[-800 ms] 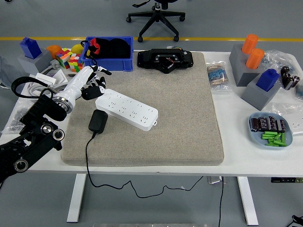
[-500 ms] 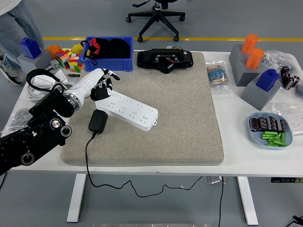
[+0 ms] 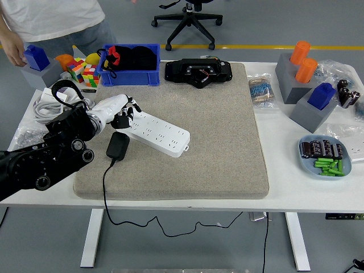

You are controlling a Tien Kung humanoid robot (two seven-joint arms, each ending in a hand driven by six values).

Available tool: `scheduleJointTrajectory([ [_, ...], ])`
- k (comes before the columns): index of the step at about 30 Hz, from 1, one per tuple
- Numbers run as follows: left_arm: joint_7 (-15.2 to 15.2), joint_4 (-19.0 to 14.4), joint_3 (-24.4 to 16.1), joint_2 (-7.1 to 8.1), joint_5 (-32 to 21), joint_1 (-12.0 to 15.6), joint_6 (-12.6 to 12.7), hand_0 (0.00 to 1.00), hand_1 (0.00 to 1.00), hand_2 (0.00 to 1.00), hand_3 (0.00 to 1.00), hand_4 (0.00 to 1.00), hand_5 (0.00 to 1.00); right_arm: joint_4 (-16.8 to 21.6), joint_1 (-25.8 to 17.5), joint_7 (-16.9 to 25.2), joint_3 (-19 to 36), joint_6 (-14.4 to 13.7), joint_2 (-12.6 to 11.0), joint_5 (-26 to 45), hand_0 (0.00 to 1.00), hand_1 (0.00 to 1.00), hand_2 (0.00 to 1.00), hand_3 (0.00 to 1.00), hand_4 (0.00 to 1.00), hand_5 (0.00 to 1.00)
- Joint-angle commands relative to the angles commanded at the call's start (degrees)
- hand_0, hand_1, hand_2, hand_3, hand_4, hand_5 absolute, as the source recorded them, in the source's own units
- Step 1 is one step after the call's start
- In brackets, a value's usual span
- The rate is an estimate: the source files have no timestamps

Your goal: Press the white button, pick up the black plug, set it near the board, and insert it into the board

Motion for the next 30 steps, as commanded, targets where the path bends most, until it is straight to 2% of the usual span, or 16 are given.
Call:
scheduleJointTrajectory([
  [6, 0.78, 3.41, 2.28, -1.33, 0.33, -1.14, -0.10, 0.002, 0.002, 0.089, 0.634, 0.002, 0.002, 0.00, -0.12, 0.05, 0.01, 0.00, -0.01, 0.09, 0.630, 0.606, 0.604, 0.586, 0.659, 0.398],
  [12, 0.95, 5.00, 3.85, -1.86, 0.94, -2.18, 0.21, 0.002, 0.002, 0.089, 0.633, 0.002, 0.002, 0.00, -0.30, 0.04, 0.19, -0.13, -0.17, -0.06, 0.630, 0.606, 0.603, 0.586, 0.659, 0.398],
  [30, 1.96, 7.50, 6.83, -2.22, 1.14, -3.06, -0.13, 0.002, 0.002, 0.087, 0.632, 0.002, 0.002, 0.00, -0.34, 0.39, 0.32, -0.26, -0.09, 0.20, 0.630, 0.605, 0.604, 0.586, 0.659, 0.398],
])
